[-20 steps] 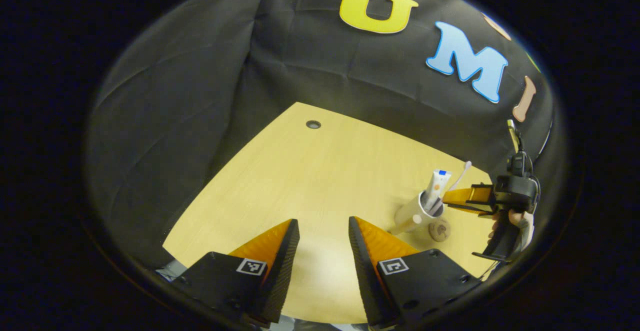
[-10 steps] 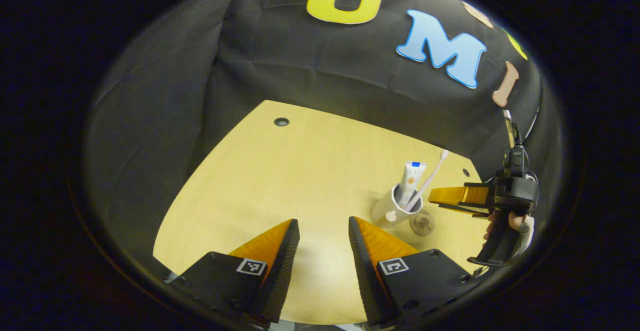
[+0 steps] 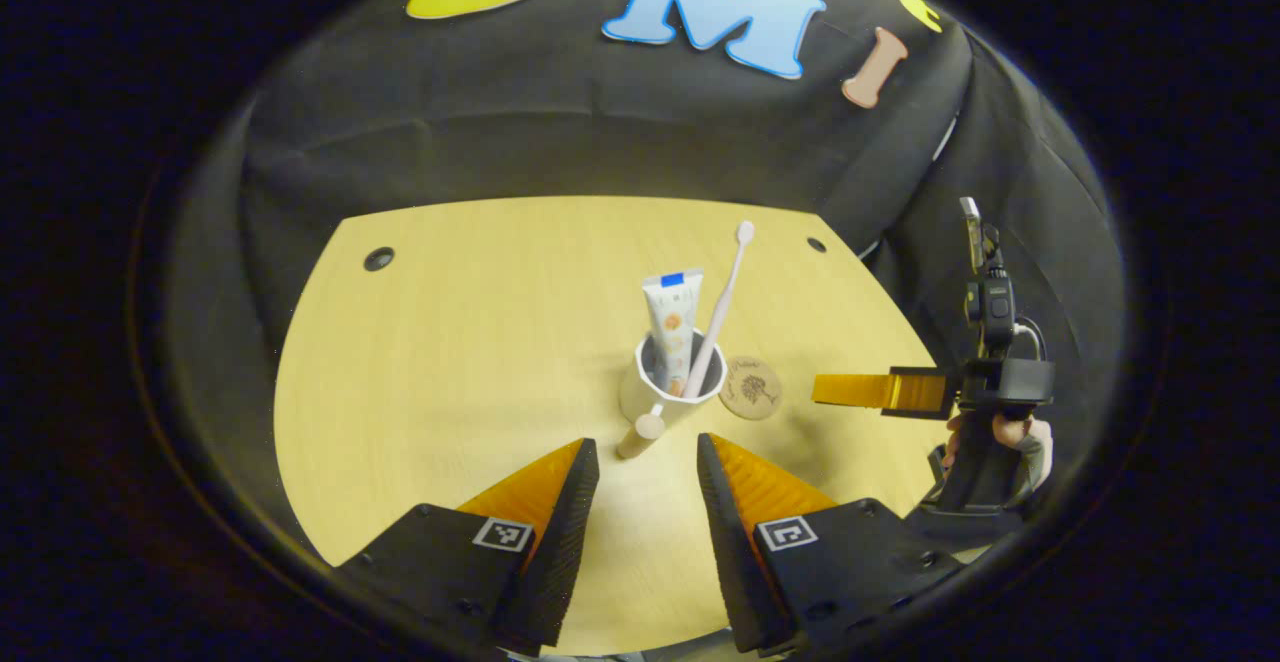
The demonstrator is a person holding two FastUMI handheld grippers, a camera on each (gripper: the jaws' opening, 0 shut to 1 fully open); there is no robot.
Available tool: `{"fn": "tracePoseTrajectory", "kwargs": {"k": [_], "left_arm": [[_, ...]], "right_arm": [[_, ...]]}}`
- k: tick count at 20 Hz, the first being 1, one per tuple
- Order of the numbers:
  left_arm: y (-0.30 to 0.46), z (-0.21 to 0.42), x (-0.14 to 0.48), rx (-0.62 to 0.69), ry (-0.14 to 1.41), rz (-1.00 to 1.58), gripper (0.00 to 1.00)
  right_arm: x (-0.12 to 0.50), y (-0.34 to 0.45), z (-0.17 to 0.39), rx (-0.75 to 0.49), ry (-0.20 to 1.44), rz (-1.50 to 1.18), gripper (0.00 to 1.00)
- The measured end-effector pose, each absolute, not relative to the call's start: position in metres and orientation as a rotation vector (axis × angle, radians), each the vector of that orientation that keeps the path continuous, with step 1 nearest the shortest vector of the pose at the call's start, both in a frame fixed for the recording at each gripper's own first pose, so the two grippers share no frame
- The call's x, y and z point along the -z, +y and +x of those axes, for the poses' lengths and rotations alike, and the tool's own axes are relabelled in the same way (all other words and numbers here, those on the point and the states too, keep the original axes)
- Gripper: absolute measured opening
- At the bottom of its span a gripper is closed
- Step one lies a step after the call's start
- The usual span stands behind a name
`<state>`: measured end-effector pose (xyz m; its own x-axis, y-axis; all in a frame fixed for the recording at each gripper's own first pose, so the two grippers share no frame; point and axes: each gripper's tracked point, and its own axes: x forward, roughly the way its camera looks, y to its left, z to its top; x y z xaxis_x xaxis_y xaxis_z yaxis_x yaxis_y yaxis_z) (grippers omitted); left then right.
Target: Put the toothbrush and toothpaste on the desktop into the cup, then pick up the cup and place it on the coaster on the desktop.
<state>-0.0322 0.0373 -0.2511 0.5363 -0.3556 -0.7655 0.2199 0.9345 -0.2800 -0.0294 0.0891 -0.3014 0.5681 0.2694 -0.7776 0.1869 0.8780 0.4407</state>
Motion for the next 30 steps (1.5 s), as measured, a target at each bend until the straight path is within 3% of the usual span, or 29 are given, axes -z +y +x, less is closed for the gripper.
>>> {"fn": "tracePoseTrajectory", "kwargs": {"k": [6, 7, 8, 10, 21, 22, 24, 25, 29, 30], "left_arm": [[0.021, -0.014, 0.298, 0.431, 1.127, -0.048, 0.63], [0.022, -0.012, 0.307, 0.431, 1.162, -0.02, 0.64], [0.025, -0.011, 0.315, 0.431, 1.195, 0.015, 0.71], [0.026, -0.005, 0.327, 0.445, 1.246, 0.083, 0.7], [0.013, 0.007, 0.37, 0.465, 1.439, 0.279, 0.7], [0.014, 0.009, 0.373, 0.458, 1.44, 0.277, 0.66], [0.012, 0.011, 0.38, 0.445, 1.439, 0.268, 0.32], [0.011, 0.014, 0.382, 0.432, 1.428, 0.266, 0.44], [0.007, 0.015, 0.377, 0.449, 1.364, 0.244, 0.24], [0.006, 0.016, 0.374, 0.451, 1.342, 0.236, 0.29]], "right_arm": [[0.316, 0.022, -0.067, 0.145, 0.963, 0.63, 0.66], [0.317, 0.013, -0.071, 0.175, 0.954, 0.647, 0.66], [0.317, 0.004, -0.076, 0.202, 0.946, 0.661, 0.66], [0.316, -0.012, -0.087, 0.248, 0.936, 0.688, 0.66], [0.328, -0.039, -0.129, 0.344, 0.939, 0.747, 0.66], [0.328, -0.04, -0.131, 0.346, 0.94, 0.747, 0.66], [0.329, -0.041, -0.135, 0.35, 0.944, 0.752, 0.66], [0.33, -0.041, -0.136, 0.351, 0.947, 0.754, 0.66], [0.333, -0.042, -0.141, 0.352, 0.953, 0.752, 0.66], [0.333, -0.043, -0.142, 0.353, 0.953, 0.752, 0.66]]}}
